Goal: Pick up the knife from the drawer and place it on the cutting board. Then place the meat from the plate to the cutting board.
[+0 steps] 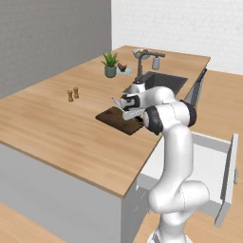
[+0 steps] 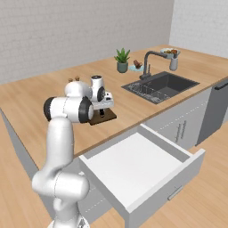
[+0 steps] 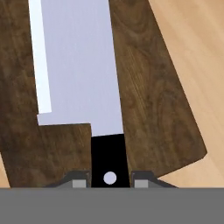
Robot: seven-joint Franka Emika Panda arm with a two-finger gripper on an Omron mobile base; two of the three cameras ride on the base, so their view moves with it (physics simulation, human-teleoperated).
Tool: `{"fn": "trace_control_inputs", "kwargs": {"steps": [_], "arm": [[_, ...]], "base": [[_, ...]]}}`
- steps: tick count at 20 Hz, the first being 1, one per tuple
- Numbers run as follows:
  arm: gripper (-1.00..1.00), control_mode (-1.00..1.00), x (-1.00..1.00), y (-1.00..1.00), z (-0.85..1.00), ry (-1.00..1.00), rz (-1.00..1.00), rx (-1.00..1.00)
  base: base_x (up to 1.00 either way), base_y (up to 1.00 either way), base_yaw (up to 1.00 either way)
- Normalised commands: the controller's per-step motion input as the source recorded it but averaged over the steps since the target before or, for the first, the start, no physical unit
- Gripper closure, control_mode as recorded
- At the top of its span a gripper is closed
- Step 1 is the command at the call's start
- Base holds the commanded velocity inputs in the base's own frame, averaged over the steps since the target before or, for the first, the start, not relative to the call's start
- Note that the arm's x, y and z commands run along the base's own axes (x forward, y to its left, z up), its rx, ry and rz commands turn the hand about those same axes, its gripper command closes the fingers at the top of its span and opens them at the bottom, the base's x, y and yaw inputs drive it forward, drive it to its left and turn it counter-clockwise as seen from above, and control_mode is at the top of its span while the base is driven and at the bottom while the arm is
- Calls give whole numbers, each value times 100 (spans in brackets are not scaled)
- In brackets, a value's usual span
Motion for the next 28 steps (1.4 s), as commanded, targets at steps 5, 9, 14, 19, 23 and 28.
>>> {"fn": "trace_control_inputs", "kwargs": {"steps": [5,9,14,19,23,28], "arm": [[100,-100,53,0,-29,2,0,0],[100,-100,51,0,-27,0,0,0],[100,-100,34,0,-37,0,0,0],[-100,-100,1,0,-44,0,0,0],[-100,-100,-50,-3,-18,0,0,0],[-100,-100,-85,-8,-16,-11,0,0]], "base": [[0,0,0],[0,0,0],[0,0,0],[0,0,0],[0,0,0],[0,0,0]]}}
